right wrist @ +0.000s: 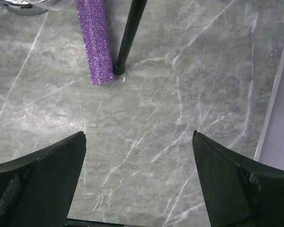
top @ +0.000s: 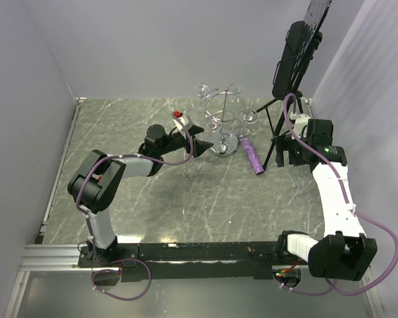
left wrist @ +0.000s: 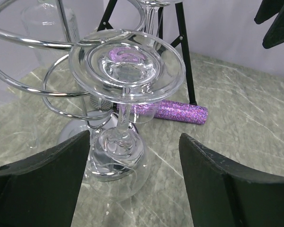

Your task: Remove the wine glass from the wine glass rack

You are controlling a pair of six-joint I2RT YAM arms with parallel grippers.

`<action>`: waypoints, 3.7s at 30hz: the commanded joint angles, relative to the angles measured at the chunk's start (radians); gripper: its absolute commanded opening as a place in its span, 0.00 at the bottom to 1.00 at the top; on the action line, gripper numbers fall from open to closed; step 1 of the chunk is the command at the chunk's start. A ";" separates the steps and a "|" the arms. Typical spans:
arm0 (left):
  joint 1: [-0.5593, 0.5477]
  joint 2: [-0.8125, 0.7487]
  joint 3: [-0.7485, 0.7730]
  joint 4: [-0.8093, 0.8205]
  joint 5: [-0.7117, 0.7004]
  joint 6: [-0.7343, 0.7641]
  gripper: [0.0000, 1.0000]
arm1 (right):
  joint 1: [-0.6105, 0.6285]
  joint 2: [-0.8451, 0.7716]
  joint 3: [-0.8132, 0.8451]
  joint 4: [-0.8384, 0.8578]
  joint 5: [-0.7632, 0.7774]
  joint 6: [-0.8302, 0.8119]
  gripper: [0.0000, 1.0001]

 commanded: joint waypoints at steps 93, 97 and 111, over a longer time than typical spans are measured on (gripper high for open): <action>-0.059 -0.116 -0.111 0.185 -0.149 0.072 0.01 | -0.008 -0.003 0.012 0.027 -0.016 0.020 0.99; -0.016 -0.244 -0.181 0.019 -0.109 0.080 0.01 | -0.008 0.007 0.009 0.049 -0.011 0.014 0.99; 0.310 -0.609 -0.186 -0.793 -0.036 0.176 0.01 | 0.022 -0.048 -0.018 0.223 -0.106 -0.026 1.00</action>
